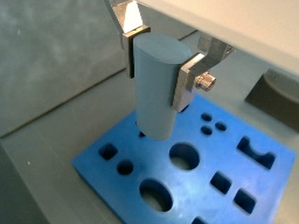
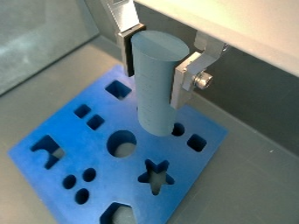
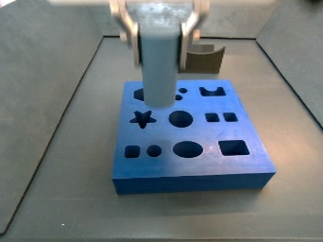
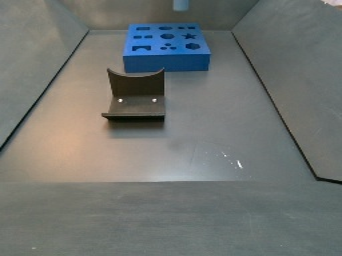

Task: Insert the oval object.

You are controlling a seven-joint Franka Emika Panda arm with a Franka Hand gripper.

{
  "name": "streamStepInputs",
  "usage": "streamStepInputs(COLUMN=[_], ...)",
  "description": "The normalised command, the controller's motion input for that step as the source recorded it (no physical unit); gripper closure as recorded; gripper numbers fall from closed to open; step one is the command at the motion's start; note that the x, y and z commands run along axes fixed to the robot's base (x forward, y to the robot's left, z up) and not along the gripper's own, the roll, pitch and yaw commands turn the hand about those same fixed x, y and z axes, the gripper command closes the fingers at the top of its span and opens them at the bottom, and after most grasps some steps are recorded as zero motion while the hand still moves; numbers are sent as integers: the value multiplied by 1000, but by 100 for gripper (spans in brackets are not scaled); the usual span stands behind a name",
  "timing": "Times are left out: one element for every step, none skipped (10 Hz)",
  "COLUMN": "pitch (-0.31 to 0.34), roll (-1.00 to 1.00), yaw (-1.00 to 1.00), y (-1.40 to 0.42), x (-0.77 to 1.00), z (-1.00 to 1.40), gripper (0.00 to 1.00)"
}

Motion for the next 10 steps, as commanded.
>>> streamStepInputs(pitch=[-147, -194, -239, -211, -126, -4, 0, 0, 11, 59], roll=[129, -17, -10, -16, 0, 0, 0, 0, 0, 3], yaw=[0, -17, 0, 0, 0, 0, 0, 0, 0, -26], y=[-89, -9, -60, -57, -77, -160, -194, -183, -66, -11], x=[0, 0, 0, 0, 11, 91, 206, 454, 640, 717], z=[-857, -374, -389, -377, -306, -194, -120, -186, -243, -269], gripper=[100, 100, 100, 100, 100, 100, 100, 100, 100, 100])
